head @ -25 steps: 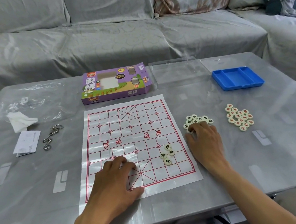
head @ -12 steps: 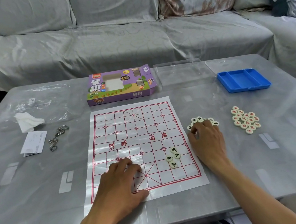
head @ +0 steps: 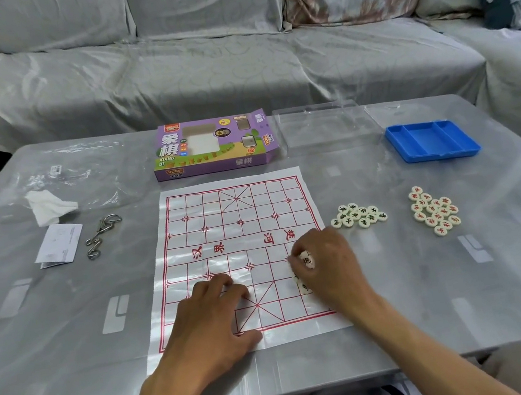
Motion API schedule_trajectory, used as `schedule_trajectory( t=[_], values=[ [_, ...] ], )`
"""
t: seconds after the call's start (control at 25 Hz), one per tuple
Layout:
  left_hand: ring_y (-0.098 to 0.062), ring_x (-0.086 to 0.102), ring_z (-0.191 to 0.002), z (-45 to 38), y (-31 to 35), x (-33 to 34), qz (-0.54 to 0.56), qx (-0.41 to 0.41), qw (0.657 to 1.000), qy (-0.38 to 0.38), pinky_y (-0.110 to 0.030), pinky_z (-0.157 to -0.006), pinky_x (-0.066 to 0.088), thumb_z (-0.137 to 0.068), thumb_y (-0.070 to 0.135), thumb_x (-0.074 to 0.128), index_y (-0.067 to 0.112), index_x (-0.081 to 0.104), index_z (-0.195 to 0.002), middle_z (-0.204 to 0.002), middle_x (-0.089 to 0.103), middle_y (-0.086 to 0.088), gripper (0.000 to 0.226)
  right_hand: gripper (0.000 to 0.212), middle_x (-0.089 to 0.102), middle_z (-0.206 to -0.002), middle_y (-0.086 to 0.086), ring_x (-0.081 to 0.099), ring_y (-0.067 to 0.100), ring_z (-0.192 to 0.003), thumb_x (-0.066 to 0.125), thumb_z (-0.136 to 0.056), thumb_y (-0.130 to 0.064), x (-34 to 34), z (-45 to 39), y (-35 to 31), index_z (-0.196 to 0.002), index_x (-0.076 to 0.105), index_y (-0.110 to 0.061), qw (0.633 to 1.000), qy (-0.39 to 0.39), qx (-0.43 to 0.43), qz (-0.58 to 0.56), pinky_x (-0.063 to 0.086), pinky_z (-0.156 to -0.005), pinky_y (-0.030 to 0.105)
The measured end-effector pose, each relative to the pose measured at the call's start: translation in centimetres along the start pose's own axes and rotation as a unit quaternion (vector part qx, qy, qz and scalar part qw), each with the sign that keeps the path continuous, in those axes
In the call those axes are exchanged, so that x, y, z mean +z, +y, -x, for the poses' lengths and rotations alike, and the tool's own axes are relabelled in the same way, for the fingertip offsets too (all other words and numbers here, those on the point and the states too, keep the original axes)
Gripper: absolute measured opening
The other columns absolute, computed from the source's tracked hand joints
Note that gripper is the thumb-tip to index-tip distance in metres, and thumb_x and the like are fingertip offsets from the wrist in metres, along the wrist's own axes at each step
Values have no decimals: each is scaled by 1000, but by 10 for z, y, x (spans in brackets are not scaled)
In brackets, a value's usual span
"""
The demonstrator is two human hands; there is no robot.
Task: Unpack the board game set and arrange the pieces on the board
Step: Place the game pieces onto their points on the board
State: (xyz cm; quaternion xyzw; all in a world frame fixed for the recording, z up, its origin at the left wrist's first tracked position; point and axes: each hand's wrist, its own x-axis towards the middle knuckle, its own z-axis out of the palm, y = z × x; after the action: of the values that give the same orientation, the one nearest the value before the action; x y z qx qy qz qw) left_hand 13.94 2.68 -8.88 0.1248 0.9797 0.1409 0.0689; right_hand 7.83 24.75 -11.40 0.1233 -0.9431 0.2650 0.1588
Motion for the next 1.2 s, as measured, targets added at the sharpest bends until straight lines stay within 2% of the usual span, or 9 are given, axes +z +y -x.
schedule_trajectory(
  t=[0.12,0.24,0.36,0.6,0.8,0.92,1.0,1.08,1.2],
  values=[
    [-9,32,-128,1,0,0,2,1,1000,4,-30,-104,34,-79,67,56,43,41,-129,-139,32,20,58,16,65,-75,-5,53,21,-73,63,-85,-27,5,-2,1,-74,70,-18,998,-32,-40,30,42,-70,35],
    [-9,32,-129,2,-2,1,-2,2,1000,3,-30,-106,33,-78,68,55,43,41,-129,-140,32,20,59,12,68,-92,0,56,26,-85,61,-88,-18,-13,-17,20,-90,72,-14,996,59,37,63,44,-77,38],
    [-9,32,-129,2,-1,0,2,1,1000,2,-30,-106,34,-78,68,55,43,41,-129,-141,31,21,59,20,66,-107,-3,52,26,-96,50,-94,-15,-23,-24,43,-101,68,-20,979,7,93,179,39,-83,38],
    [-9,32,-128,1,-1,0,5,-1,1000,0,-30,-106,33,-78,67,56,43,41,-128,-140,32,21,58,17,65,-101,-4,51,24,-91,51,-92,-15,-28,-25,56,-93,68,-18,986,-11,77,146,37,-79,36],
    [-9,32,-128,2,0,-2,11,-1,1000,-2,-31,-106,32,-77,66,58,42,42,-128,-140,32,21,58,13,70,-89,-4,51,19,-85,57,-92,-18,-39,-31,57,-91,70,-17,987,-75,-13,140,42,-72,32],
    [-9,31,-128,1,0,-2,8,-2,1000,-4,-31,-105,32,-77,67,58,43,41,-128,-140,30,21,58,7,67,-84,-4,51,16,-83,64,-85,-20,-42,-33,46,-91,68,-18,996,-46,26,72,46,-73,33],
    [-9,30,-129,1,0,-2,6,-3,1000,-7,-30,-106,32,-77,67,57,44,40,-129,-140,29,21,59,6,66,-78,-4,51,18,-78,69,-80,-17,-34,-29,28,-85,67,-17,999,-35,-5,27,46,-72,34],
    [-9,30,-129,0,1,-2,5,-3,1000,-9,-31,-106,32,-77,67,58,44,40,-129,-140,29,21,59,4,64,-74,-2,51,20,-73,68,-78,-19,-24,-25,18,-80,67,-16,997,-33,-40,63,44,-70,36],
    [-10,31,-129,1,-1,-2,8,-1,1000,-7,-32,-105,33,-77,67,57,43,41,-129,-140,30,20,59,9,65,-77,0,50,21,-77,64,-81,-24,-36,-36,30,-81,65,-15,986,9,46,161,42,-74,37]
  ],
)
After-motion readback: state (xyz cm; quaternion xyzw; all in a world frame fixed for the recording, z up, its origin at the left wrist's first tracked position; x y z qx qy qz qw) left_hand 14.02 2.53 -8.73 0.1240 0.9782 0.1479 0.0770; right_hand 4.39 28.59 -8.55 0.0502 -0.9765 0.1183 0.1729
